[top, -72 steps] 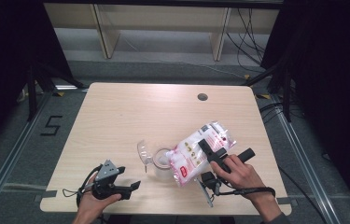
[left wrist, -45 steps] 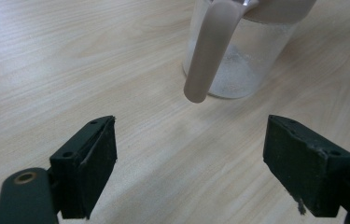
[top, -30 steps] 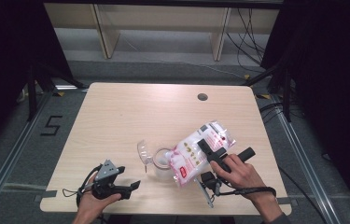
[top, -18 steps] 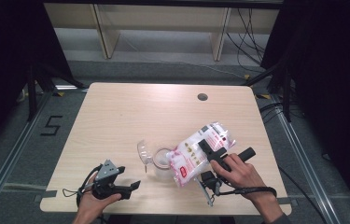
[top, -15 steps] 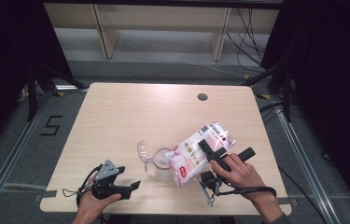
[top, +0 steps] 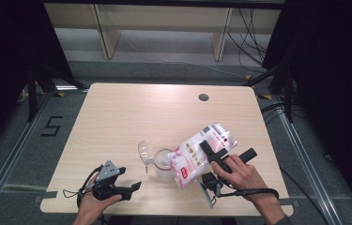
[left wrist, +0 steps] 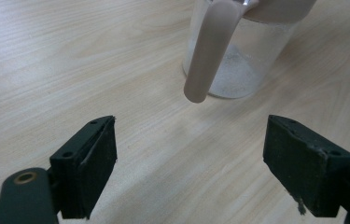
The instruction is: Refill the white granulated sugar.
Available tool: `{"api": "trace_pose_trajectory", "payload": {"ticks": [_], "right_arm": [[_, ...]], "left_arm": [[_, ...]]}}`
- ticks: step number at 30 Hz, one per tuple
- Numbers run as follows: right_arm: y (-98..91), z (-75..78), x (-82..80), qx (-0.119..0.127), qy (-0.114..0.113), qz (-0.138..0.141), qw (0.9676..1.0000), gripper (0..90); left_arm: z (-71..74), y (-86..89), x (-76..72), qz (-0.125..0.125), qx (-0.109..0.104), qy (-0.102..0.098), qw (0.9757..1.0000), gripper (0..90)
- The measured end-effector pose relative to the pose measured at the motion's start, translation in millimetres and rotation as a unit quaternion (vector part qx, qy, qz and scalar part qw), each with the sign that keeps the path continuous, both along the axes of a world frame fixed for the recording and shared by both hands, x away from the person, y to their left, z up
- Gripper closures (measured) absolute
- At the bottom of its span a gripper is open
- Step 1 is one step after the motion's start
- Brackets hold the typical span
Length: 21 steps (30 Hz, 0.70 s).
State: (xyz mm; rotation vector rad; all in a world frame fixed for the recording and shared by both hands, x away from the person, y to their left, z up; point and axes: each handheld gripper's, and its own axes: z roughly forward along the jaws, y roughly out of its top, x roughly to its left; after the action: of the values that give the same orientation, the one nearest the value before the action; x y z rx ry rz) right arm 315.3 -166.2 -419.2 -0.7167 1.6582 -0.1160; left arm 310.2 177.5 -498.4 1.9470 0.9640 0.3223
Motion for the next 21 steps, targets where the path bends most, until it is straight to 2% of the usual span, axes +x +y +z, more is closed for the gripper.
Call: {"api": "trace_pose_trajectory", "payload": {"ticks": [8, 13, 17, 18, 19, 21], "right_arm": [[4.1, 0.8, -0.6, 0.006, -0.001, 0.0, 1.0, 69.8], [4.2, 1.8, -0.5, 0.001, -0.004, 0.001, 1.0, 69.8], [3.4, 3.7, -1.3, 0.006, -0.014, -0.001, 0.9999, 69.9], [3.3, 3.3, -0.9, 0.008, -0.014, -0.001, 0.9999, 70.0], [3.6, 3.2, -0.1, -0.003, -0.012, 0.001, 0.9999, 70.0], [3.3, -0.6, -0.3, 0.003, -0.014, 0.001, 0.9999, 70.0]], "left_arm": [[-0.1, -0.3, -0.1, 0.002, -0.006, 0.0, 1.0, 17.1], [-0.1, -0.4, -0.1, 0.002, -0.006, 0.001, 1.0, 17.1], [0.0, -0.3, 0.1, 0.001, -0.004, -0.001, 1.0, 17.1], [0.0, -0.2, 0.1, 0.001, -0.002, 0.0, 1.0, 17.1], [-0.1, -0.7, -0.3, 0.003, -0.006, 0.0, 1.0, 17.1], [-0.1, -0.5, -0.1, 0.001, -0.005, -0.002, 1.0, 17.1]]}}
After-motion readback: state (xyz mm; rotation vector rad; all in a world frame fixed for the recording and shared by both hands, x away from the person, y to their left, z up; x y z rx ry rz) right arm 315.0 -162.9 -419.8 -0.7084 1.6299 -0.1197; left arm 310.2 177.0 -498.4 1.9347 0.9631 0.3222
